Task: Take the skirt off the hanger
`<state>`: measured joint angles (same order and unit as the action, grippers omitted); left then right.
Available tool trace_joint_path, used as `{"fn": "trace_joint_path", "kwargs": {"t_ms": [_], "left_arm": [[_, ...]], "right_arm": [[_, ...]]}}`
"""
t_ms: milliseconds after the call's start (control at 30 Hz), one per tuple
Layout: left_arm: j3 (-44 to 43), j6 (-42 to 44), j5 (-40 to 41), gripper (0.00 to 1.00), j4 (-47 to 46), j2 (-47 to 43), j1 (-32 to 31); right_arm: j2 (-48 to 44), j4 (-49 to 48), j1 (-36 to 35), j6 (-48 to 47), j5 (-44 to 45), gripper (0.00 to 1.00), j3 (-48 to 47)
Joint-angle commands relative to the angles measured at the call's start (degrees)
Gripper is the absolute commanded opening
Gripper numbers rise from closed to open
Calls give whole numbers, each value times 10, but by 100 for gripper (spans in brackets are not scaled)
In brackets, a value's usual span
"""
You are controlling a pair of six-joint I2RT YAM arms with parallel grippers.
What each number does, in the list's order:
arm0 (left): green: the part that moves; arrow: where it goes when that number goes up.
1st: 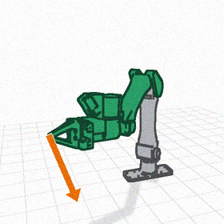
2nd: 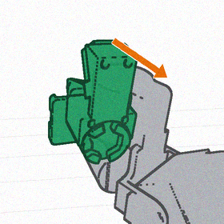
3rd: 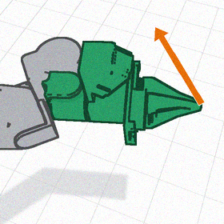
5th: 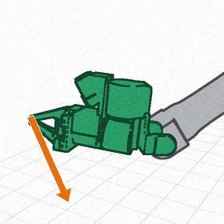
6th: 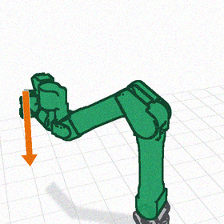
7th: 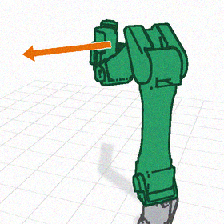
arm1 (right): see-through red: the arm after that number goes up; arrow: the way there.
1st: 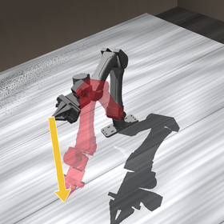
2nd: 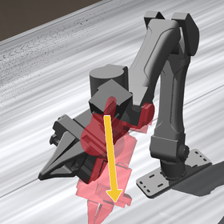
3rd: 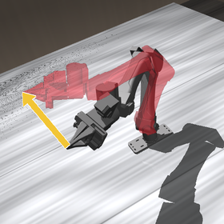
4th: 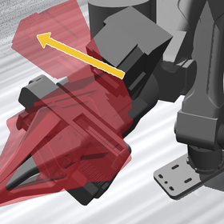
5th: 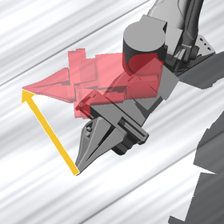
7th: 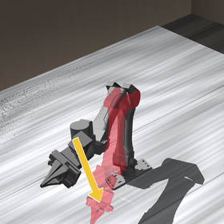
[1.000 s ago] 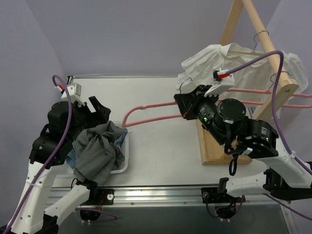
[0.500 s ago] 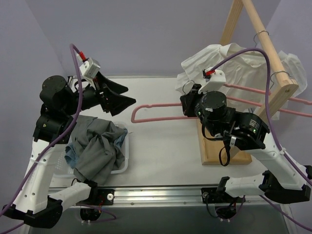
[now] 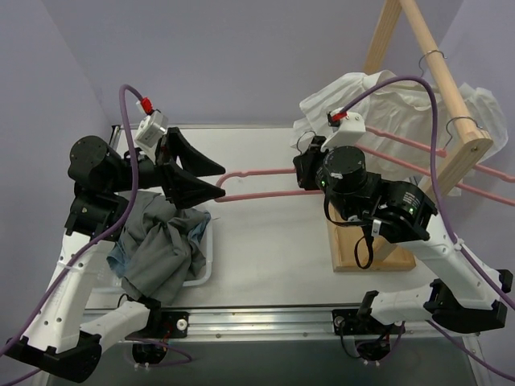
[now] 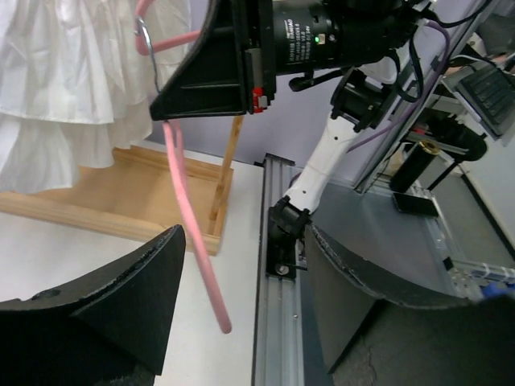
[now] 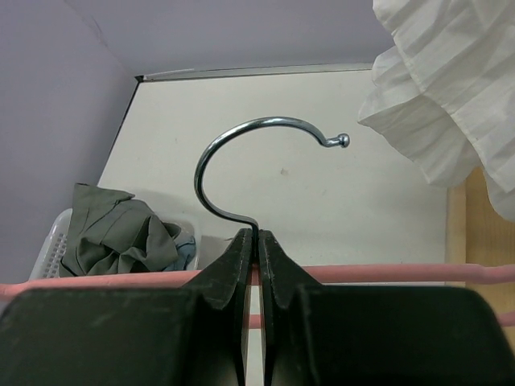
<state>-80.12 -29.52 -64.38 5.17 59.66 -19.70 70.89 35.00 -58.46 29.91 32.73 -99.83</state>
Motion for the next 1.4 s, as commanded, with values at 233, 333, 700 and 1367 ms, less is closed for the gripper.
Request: {"fn": "trace_joint_path", "kwargs": {"t_ms": [233, 333, 700, 1367], "left_arm": [[-31, 22, 42, 56, 84, 30, -26], [-64, 41, 71, 45, 140, 49, -36], [-227, 156, 198, 2, 287, 107, -37], [-257, 19, 81, 2, 60, 204, -108]], "right_arm": [[29, -29, 8, -11, -20, 0, -54], [30, -28, 8, -11, -21, 0, -59], [21, 9, 10, -21, -92, 100, -146], [-131, -215, -49, -1, -161, 0, -199]]}}
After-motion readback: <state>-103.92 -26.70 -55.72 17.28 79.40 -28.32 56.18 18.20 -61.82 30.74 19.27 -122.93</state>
